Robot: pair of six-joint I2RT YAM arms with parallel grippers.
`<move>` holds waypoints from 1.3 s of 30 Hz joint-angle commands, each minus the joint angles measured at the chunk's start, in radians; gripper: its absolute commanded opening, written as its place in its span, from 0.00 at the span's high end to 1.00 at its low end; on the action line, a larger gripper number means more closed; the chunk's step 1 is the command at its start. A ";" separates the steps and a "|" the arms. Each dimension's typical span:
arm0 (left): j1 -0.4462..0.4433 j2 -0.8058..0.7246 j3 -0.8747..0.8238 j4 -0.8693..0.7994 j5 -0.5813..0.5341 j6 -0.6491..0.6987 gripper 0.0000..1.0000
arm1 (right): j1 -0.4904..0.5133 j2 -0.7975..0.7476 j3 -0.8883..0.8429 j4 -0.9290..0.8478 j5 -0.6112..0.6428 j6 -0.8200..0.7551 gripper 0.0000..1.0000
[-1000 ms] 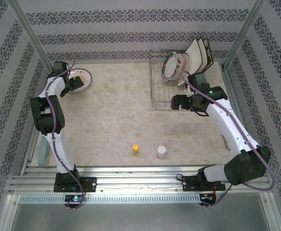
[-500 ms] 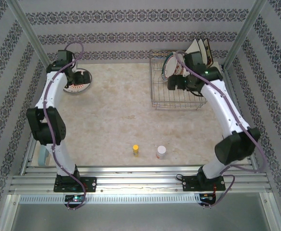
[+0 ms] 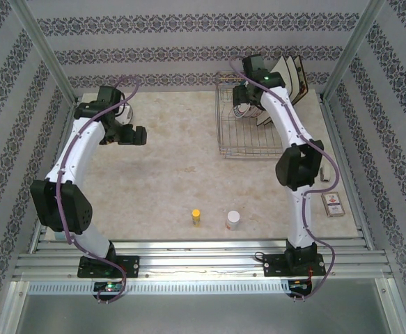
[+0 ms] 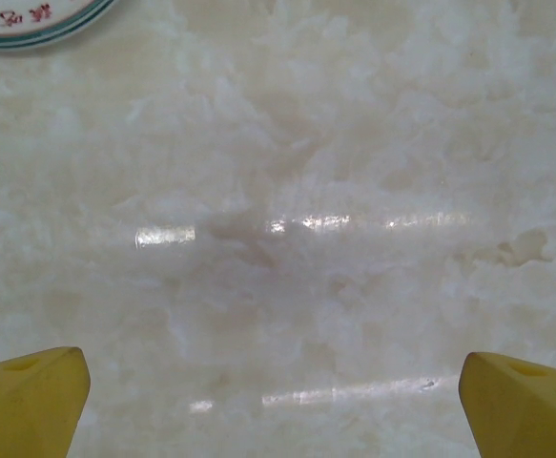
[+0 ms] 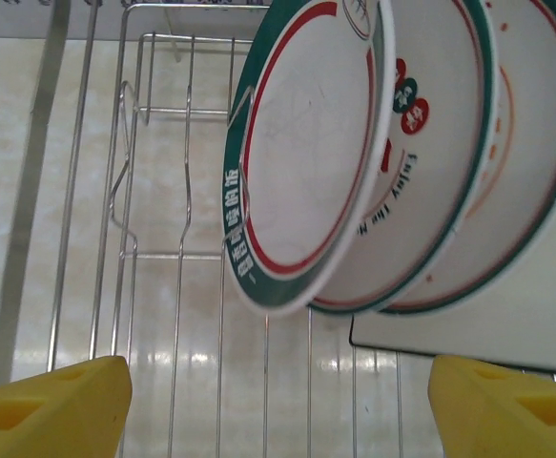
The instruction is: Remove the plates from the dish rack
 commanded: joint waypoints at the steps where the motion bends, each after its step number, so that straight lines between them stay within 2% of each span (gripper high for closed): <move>1: -0.007 -0.015 -0.003 -0.035 -0.019 0.030 0.00 | -0.014 0.066 0.091 -0.017 0.035 0.000 0.19; 11: -0.005 0.017 0.031 -0.052 -0.017 0.044 0.00 | -0.038 0.202 0.226 0.004 0.017 0.018 0.26; 14: -0.006 0.029 0.044 -0.058 -0.017 0.044 0.00 | -0.040 0.238 0.272 0.007 0.009 0.016 0.31; 16: -0.005 0.035 0.049 -0.060 -0.026 0.044 0.00 | -0.041 0.258 0.302 0.014 0.001 0.016 0.38; 20: -0.006 0.035 0.043 -0.050 -0.040 0.044 0.00 | -0.039 0.278 0.320 0.035 0.012 0.029 0.43; 23: -0.006 0.038 0.042 -0.048 -0.043 0.044 0.00 | -0.037 0.289 0.320 0.051 0.017 0.035 0.52; 26: -0.006 0.039 0.046 -0.055 -0.047 0.047 0.00 | -0.032 0.298 0.321 0.054 0.030 0.042 0.66; 32: -0.006 0.032 0.051 -0.058 -0.065 0.049 0.00 | -0.021 0.297 0.318 0.060 0.050 0.057 0.76; 35: -0.006 0.028 0.038 -0.050 -0.064 0.043 0.00 | -0.016 0.294 0.317 0.061 0.056 0.056 0.85; 39: -0.006 0.029 0.024 -0.039 -0.069 0.039 0.00 | -0.009 0.281 0.313 0.053 0.073 0.064 0.87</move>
